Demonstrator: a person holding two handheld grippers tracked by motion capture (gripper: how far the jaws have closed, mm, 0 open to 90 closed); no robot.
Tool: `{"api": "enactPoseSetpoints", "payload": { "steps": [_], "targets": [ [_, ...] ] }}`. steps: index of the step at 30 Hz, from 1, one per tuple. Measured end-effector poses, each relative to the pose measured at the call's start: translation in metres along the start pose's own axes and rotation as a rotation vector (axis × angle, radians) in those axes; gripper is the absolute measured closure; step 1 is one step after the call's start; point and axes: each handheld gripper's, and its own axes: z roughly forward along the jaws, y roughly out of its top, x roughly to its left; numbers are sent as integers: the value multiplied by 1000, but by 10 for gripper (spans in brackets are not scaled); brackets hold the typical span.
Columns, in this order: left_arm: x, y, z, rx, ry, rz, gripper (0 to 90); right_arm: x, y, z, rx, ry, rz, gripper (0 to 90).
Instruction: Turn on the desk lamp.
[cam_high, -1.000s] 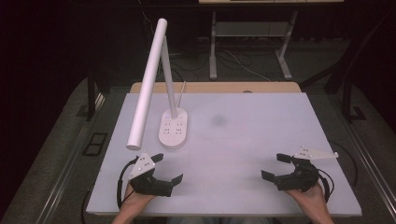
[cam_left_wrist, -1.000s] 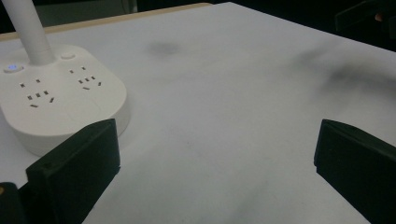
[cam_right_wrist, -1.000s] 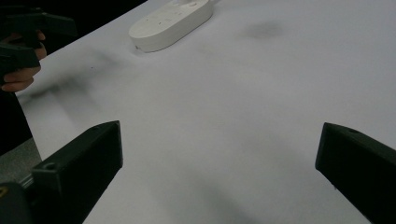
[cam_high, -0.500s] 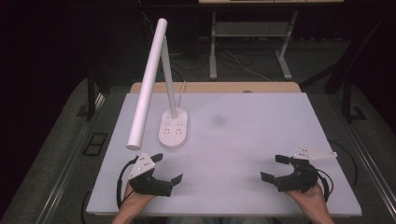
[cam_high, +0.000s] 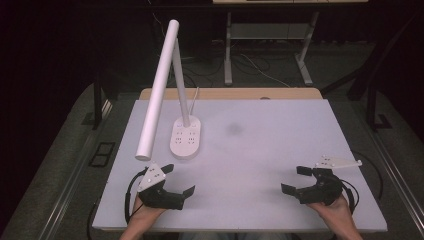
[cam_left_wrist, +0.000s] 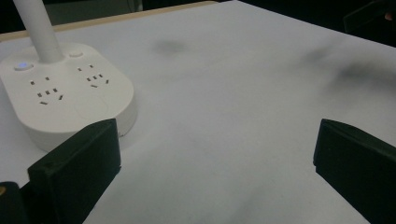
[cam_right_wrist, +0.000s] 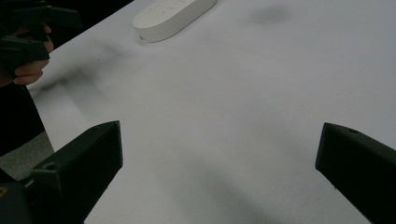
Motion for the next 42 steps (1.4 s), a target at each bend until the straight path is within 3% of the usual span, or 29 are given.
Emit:
{"api": "enactPoseSetpoints", "payload": {
  "steps": [13, 25, 42],
  "targets": [
    [3, -1, 1, 4, -2, -9, 0, 3, 13, 4, 21, 9, -9, 2],
    [2, 0, 3, 13, -23, -8, 0, 7, 34, 11, 34, 37, -29, 2],
    [2, -1, 4, 23, -24, -3, 0, 12, 61, 26, 72, 42, -66, 2]
  ]
}}
